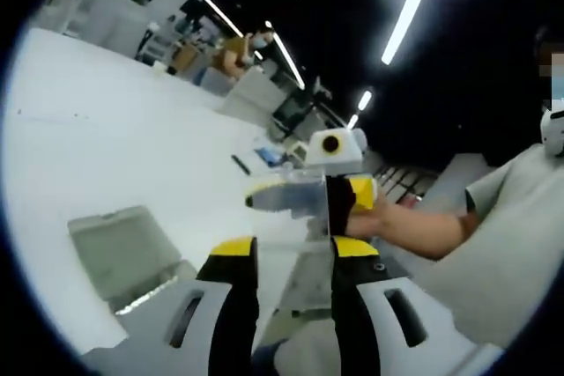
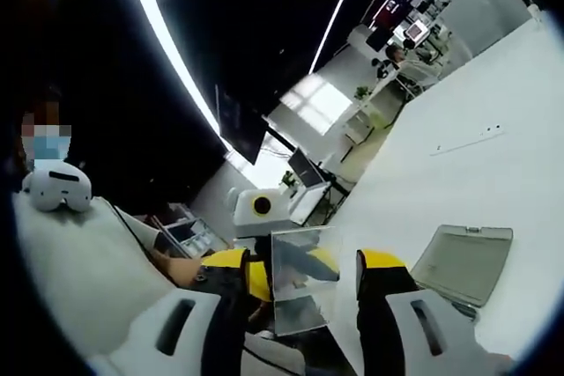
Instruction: Insert the divider into the dual guide fixture by aligning both edges with the guide slots and pushing it downward to the bottom, including one-sided entry, uneven engagement, binding, and posture correction.
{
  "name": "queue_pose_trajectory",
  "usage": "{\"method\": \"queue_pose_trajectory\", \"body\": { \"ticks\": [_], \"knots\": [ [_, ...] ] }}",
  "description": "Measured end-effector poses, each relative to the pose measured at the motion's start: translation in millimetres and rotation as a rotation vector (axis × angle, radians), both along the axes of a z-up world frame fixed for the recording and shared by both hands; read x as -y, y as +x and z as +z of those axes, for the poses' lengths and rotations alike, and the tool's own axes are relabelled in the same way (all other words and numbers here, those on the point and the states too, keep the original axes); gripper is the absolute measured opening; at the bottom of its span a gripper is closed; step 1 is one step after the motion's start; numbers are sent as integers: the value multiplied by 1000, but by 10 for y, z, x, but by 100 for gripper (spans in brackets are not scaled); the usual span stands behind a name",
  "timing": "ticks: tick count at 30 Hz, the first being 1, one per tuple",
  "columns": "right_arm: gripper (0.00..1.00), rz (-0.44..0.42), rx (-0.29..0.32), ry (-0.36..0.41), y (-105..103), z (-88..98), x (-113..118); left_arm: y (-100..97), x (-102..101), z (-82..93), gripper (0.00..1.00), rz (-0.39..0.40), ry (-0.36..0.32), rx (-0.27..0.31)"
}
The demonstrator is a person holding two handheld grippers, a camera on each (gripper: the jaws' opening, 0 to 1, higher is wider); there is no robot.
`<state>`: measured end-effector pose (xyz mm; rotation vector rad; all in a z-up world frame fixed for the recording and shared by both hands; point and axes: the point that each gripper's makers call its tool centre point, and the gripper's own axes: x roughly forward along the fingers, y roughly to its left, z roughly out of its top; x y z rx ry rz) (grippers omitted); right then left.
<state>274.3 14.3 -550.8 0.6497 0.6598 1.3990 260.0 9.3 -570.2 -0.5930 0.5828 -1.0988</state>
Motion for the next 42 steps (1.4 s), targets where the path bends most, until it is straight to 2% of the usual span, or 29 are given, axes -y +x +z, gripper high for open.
{"method": "queue_pose_trajectory", "body": {
  "ticks": [9, 17, 30, 42],
  "knots": [
    [45, 21, -25, 37, -8, 33, -46, -13, 65, 64, 28, -31, -45, -3],
    [39, 16, -42, 58, 38, 38, -51, -16, 92, 79, 29, -45, -62, -5],
    [33, 31, -69, 90, 33, 56, -80, 8, 72, 65, 29, -52, -88, -26],
    [33, 36, -75, 102, 55, 33, -124, 29, 20, 40, 29, -52, -123, -55]
  ]
}}
